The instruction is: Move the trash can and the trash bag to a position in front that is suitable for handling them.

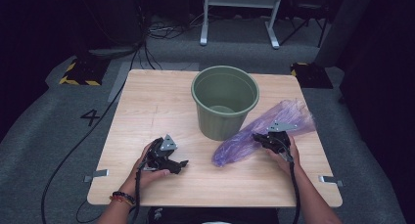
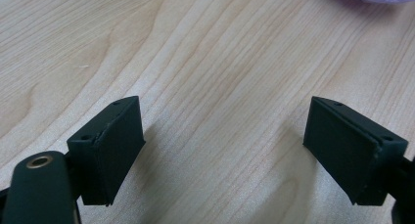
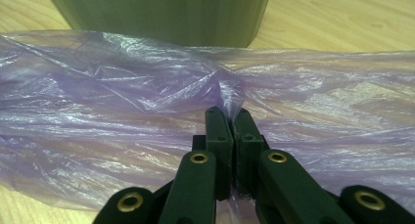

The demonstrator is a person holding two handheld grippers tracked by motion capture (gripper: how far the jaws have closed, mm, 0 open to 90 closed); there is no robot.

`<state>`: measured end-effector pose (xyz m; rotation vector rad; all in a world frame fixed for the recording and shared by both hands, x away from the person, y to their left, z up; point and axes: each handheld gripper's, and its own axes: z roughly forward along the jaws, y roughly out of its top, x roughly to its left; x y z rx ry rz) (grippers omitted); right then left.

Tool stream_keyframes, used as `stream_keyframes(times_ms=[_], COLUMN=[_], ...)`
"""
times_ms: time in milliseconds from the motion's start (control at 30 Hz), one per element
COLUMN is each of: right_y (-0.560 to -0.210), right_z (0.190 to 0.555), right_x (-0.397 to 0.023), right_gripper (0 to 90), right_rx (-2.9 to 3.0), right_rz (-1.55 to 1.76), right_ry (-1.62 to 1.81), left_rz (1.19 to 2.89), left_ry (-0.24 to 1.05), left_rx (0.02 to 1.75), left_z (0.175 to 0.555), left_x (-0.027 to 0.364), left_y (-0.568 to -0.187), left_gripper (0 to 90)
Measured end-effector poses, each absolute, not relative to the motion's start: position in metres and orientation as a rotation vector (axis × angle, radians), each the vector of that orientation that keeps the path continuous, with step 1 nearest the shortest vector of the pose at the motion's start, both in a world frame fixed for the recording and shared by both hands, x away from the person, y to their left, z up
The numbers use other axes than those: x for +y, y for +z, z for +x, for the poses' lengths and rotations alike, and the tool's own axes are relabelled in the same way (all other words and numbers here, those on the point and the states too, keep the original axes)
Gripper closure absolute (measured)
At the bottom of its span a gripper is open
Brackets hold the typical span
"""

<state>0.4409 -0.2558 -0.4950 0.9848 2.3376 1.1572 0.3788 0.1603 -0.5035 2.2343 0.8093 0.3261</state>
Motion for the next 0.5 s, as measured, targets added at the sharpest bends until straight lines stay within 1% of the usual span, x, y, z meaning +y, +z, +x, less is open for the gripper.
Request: stream_keyframes(times_ms=[500], right_y=[-0.483], right_z=[0.436], right_x=[-0.253], right_gripper=[88.7], right_rx=[2.285], right_rz=[0.947], right_ry=[1.234], left_rz=[2.234], left_ry=[0.326], left_rx=[0.807], left_z=[0.379], left_x=[0.161], left_y=[-0.504], left_gripper=[14.7])
